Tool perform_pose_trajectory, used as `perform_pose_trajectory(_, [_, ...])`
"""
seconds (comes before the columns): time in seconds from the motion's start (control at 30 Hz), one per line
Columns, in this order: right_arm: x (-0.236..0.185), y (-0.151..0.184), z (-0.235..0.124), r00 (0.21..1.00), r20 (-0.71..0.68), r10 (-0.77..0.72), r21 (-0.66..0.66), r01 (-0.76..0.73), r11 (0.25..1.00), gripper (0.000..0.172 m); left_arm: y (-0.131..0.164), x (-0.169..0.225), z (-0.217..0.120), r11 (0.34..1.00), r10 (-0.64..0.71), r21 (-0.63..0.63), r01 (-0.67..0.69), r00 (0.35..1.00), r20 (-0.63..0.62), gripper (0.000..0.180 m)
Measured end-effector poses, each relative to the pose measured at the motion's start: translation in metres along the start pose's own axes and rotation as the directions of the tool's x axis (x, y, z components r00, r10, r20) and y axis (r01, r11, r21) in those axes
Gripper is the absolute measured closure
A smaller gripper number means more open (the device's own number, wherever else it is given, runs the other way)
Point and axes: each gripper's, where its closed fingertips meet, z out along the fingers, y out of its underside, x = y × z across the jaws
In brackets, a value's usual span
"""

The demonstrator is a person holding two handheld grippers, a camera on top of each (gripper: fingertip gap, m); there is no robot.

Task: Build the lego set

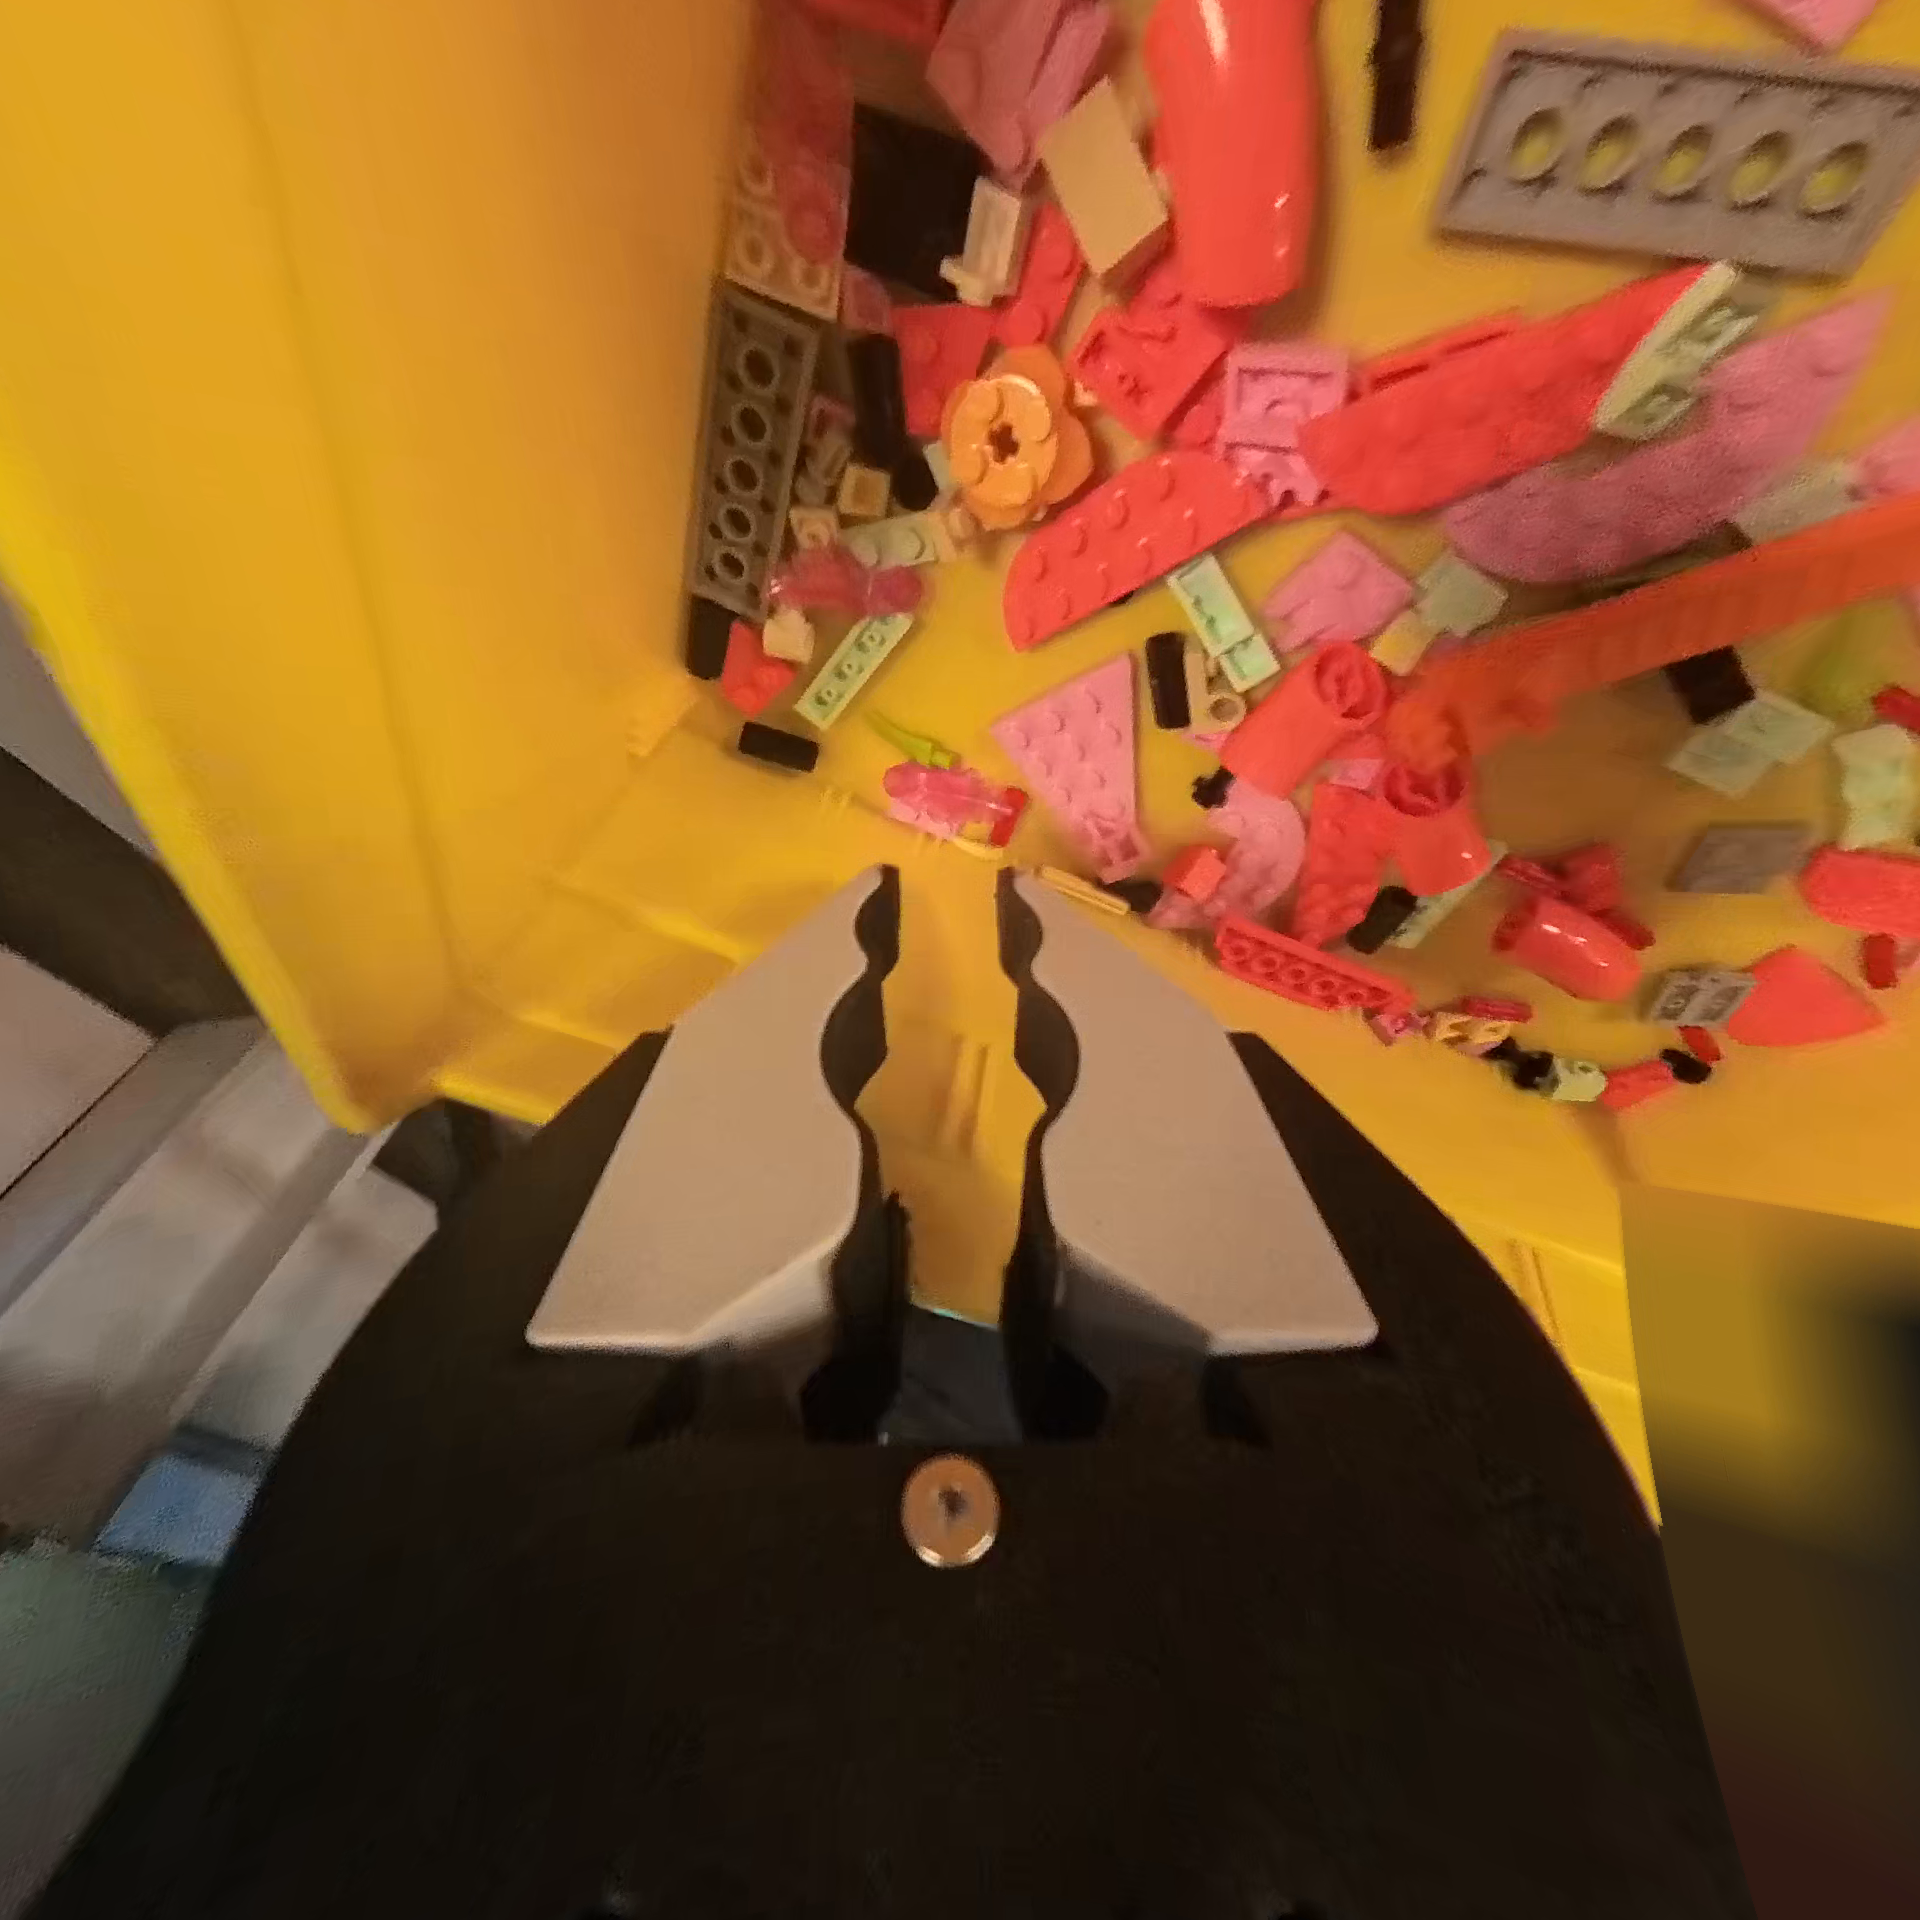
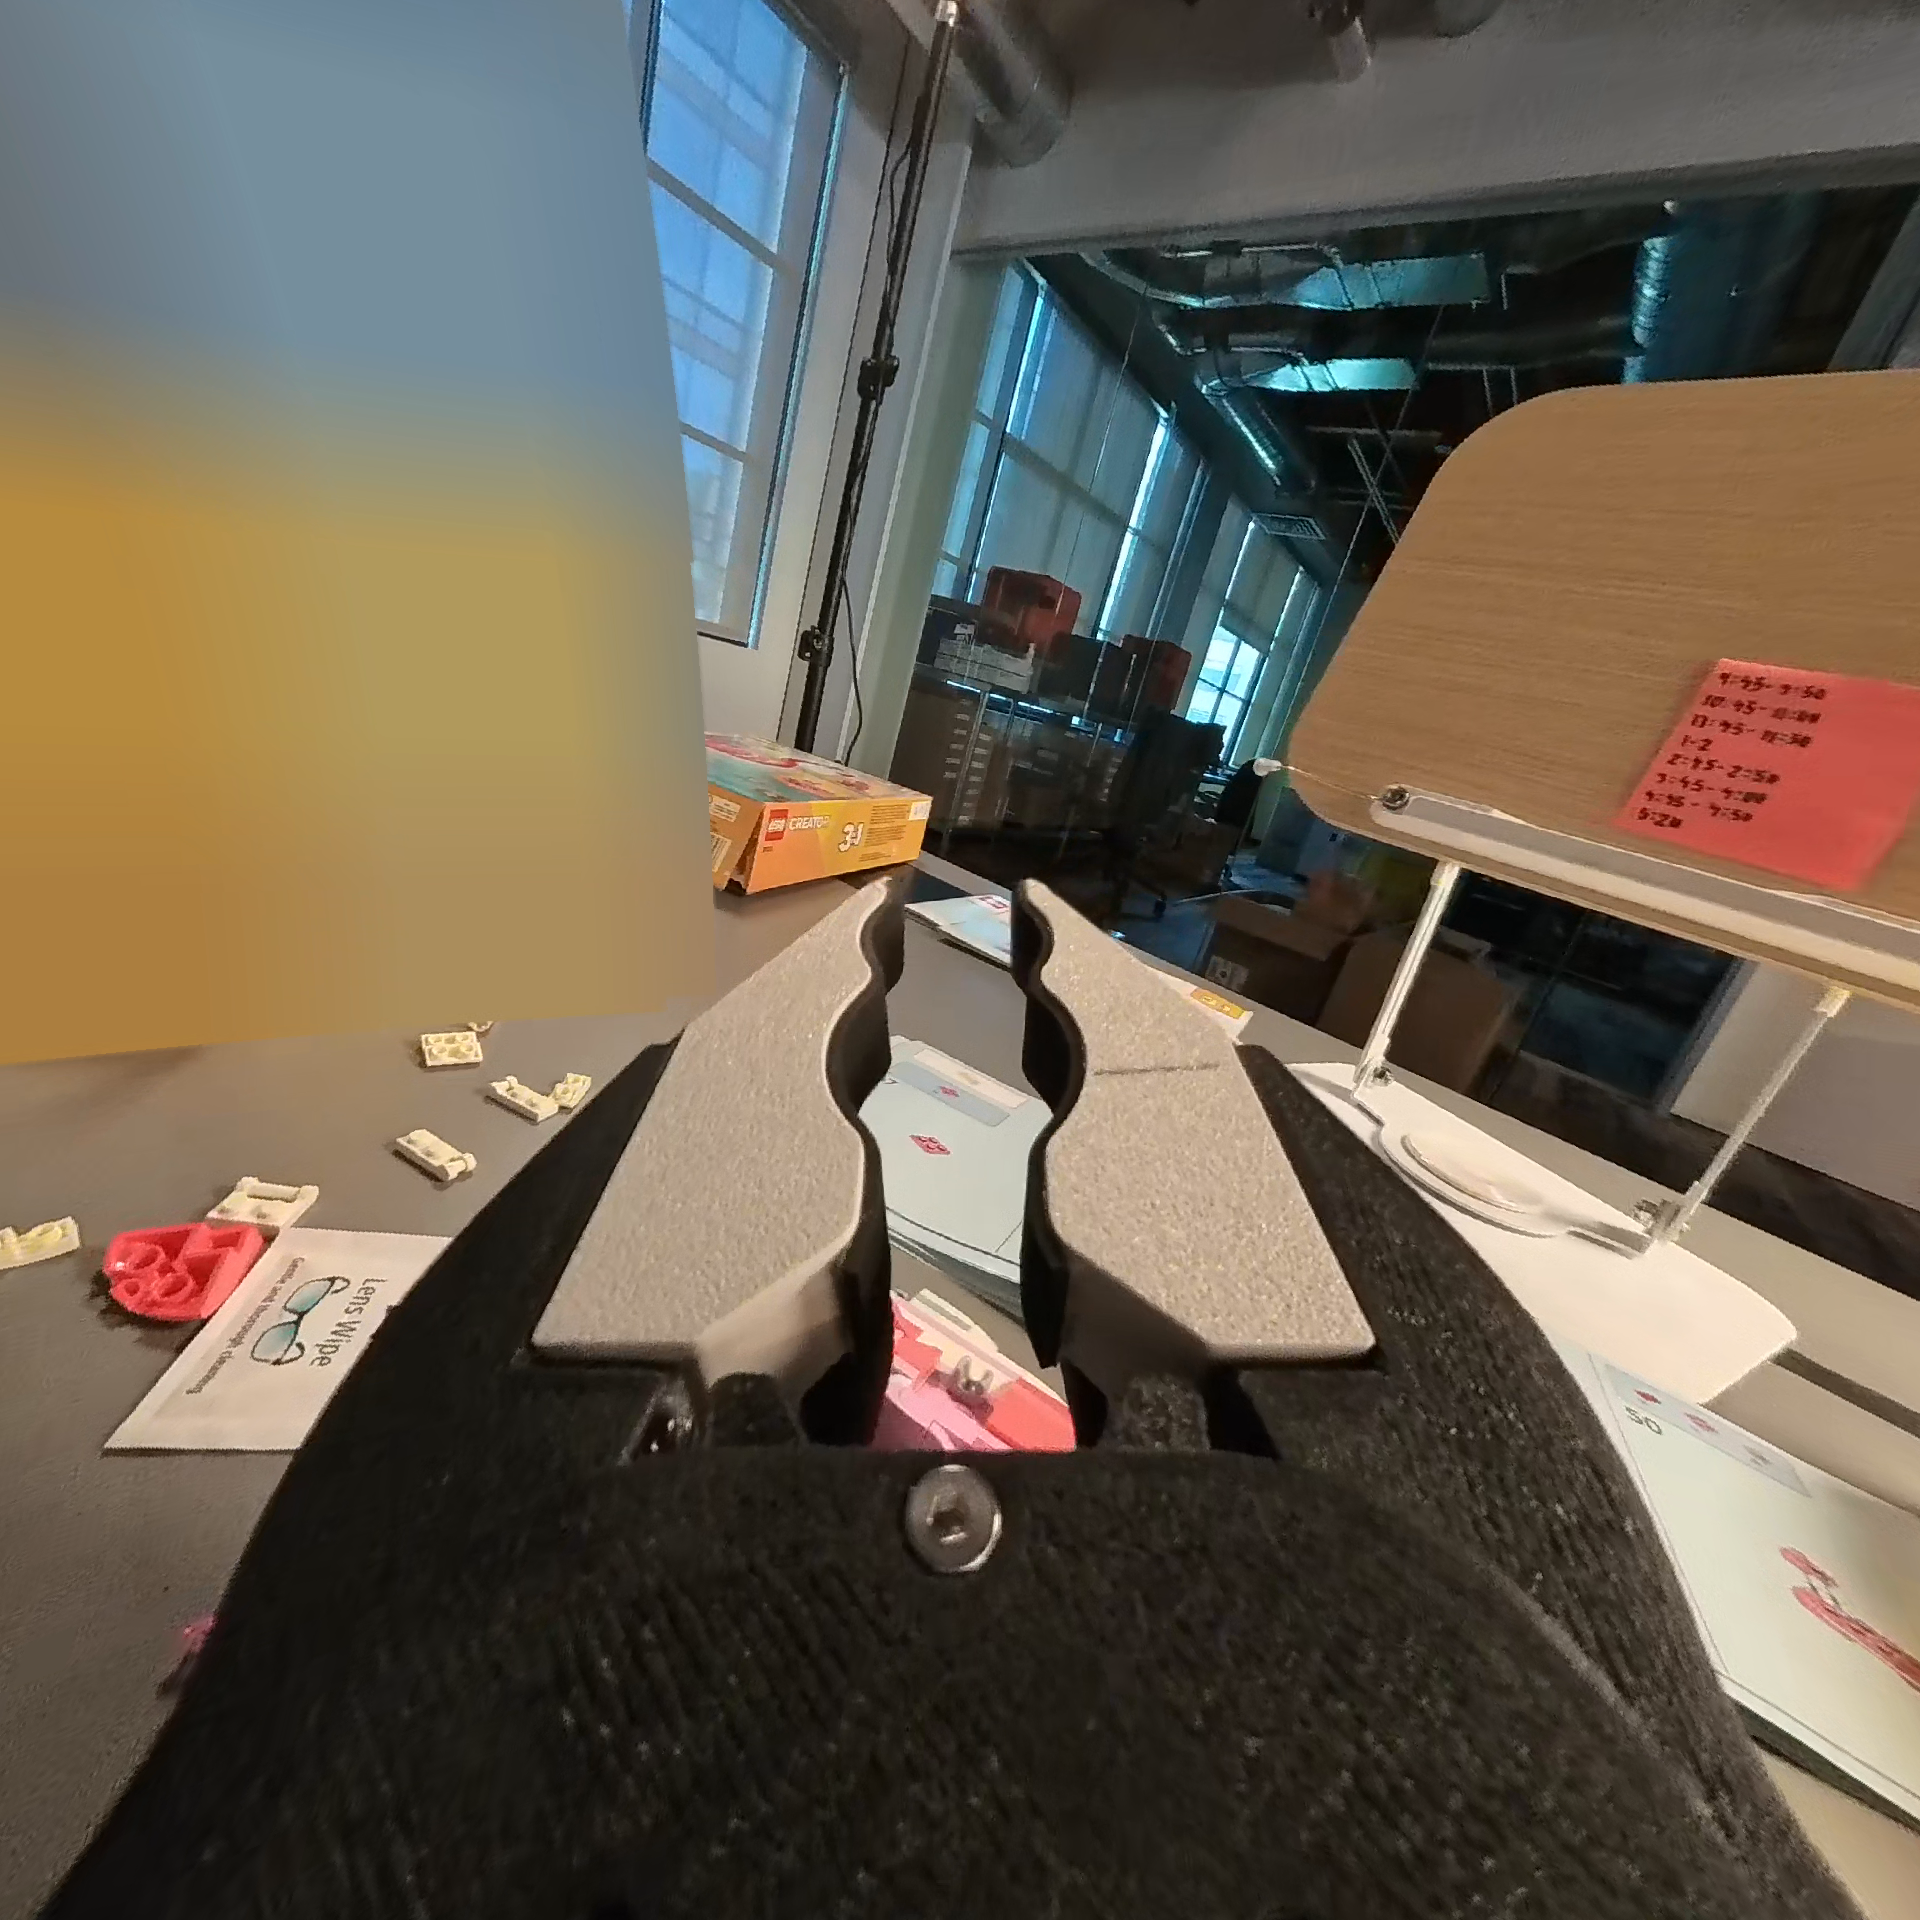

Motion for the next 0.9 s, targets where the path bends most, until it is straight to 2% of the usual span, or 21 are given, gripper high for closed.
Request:
perform_pose_trajectory(0.17, [-0.002, 0.000, 0.000, 1.000, 0.013, 0.005, 0.001, -0.005, 1.000, 0.154, 0.003, -0.001, 0.014, 0.993, -0.012, -0.117, 0.012, 1.000, 0.007, 0.148])
perform_pose_trajectory(0.33, [-0.003, -0.001, -0.001, 0.999, 0.025, 0.024, 0.007, -0.024, 1.000, 0.154, 0.000, -0.003, 0.025, 0.987, -0.035, -0.155, 0.034, 0.999, 0.000, 0.148])
perform_pose_trajectory(0.4, [-0.004, -0.001, -0.001, 0.999, 0.028, 0.029, 0.007, -0.029, 1.000, 0.155, 0.000, -0.006, 0.028, 0.987, -0.033, -0.160, 0.035, 0.999, 0.016, 0.155])
perform_pose_trajectory(0.43, [-0.004, -0.001, -0.001, 0.999, 0.028, 0.030, 0.006, -0.030, 1.000, 0.155, -0.001, -0.007, 0.028, 0.987, -0.031, -0.154, 0.032, 0.999, 0.015, 0.159])
perform_pose_trajectory(0.5, [-0.004, 0.000, -0.001, 0.999, 0.029, 0.033, 0.003, -0.033, 0.999, 0.155, -0.004, -0.009, 0.028, 0.991, -0.035, -0.132, 0.036, 0.999, 0.016, 0.180])
perform_pose_trajectory(0.67, [-0.004, 0.001, -0.001, 0.998, 0.034, 0.047, -0.006, -0.047, 0.999, 0.155, -0.027, 0.023, 0.018, 0.999, -0.001, 0.037, 0.009, 0.978, -0.207, 0.180])
perform_pose_trajectory(0.7, [-0.004, 0.002, 0.000, 0.998, 0.036, 0.051, -0.007, -0.050, 0.999, 0.155, -0.029, 0.026, 0.015, 0.998, 0.005, 0.063, 0.010, 0.975, -0.224, 0.180])
perform_pose_trajectory(0.77, [-0.005, 0.002, 0.000, 0.998, 0.039, 0.057, -0.008, -0.057, 0.998, 0.155, -0.022, 0.012, 0.015, 0.999, -0.025, 0.031, 0.030, 0.989, -0.147, 0.150])
perform_pose_trajectory(0.8, [-0.005, 0.002, 0.000, 0.997, 0.041, 0.059, -0.010, -0.059, 0.998, 0.155, -0.015, 0.002, 0.017, 0.999, -0.035, -0.012, 0.034, 0.995, -0.092, 0.144])
perform_pose_trajectory(0.83, [-0.005, 0.002, 0.000, 0.997, 0.042, 0.060, -0.011, -0.060, 0.998, 0.155, -0.008, -0.005, 0.018, 0.998, -0.043, -0.050, 0.040, 0.998, -0.053, 0.143])
perform_pose_trajectory(0.9, [-0.006, 0.003, 0.000, 0.997, 0.045, 0.062, -0.013, -0.061, 0.998, 0.155, -0.003, -0.003, 0.020, 0.994, -0.081, -0.083, 0.075, 0.994, -0.076, 0.145])
